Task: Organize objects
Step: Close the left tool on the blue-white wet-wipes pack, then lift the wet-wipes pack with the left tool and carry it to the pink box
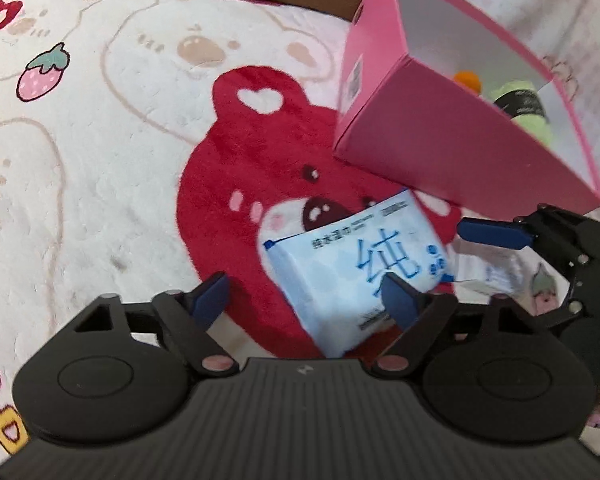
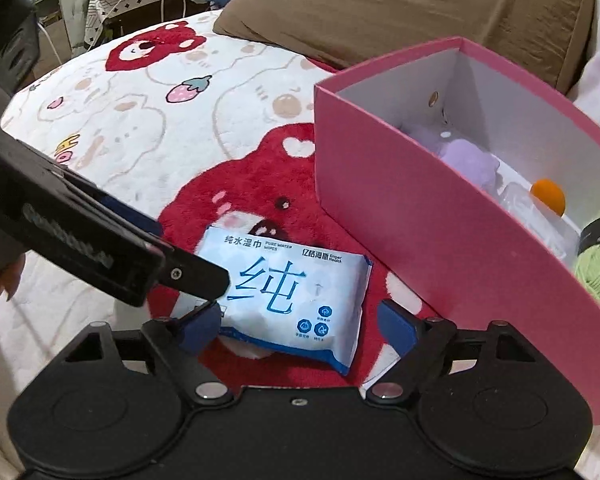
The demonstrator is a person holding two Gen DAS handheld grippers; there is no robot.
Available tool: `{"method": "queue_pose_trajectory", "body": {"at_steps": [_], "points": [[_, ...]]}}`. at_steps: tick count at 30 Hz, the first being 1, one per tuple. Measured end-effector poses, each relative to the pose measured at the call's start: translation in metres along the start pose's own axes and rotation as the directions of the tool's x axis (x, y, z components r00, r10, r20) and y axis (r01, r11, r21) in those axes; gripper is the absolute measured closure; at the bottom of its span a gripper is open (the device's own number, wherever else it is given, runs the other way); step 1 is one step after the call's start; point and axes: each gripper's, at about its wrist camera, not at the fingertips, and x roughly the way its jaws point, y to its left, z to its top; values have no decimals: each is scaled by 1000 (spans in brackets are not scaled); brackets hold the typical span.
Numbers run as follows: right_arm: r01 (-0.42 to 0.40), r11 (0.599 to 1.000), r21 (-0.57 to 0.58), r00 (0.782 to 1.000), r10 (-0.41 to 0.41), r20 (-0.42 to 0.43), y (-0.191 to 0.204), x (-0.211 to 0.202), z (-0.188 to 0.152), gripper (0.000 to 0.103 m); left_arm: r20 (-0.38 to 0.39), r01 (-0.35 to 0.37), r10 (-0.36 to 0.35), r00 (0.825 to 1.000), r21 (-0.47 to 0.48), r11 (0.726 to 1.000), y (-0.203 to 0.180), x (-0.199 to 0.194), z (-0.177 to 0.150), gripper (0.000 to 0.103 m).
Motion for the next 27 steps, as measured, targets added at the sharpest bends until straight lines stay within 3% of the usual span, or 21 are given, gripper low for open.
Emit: {"method": "queue_pose_trajectory", "body": {"at_steps": [6, 11, 16, 20, 27], "points": [[-30, 993, 112, 999, 31, -10, -18, 15, -3, 29, -8, -14, 14, 1000, -6, 1000, 1, 9, 1, 39], [-40, 974, 225, 997, 54, -56, -22, 21, -3, 42, -26, -7, 5, 1000, -82, 997, 13, 8, 3, 55], [-17, 974, 225, 997, 34, -70, -15, 23, -1, 48, -25, 13, -15, 1000, -101, 995, 17, 10, 2, 57], [-21, 970, 243, 998, 37, -60, -17, 25, -4, 48, -38, 102, -107, 994, -106, 989, 13, 13, -1, 58], [-9, 967, 254, 999, 20, -40, -15, 25, -9, 48, -22, 104, -107, 994, -93, 990, 9, 14, -3, 65]]}}
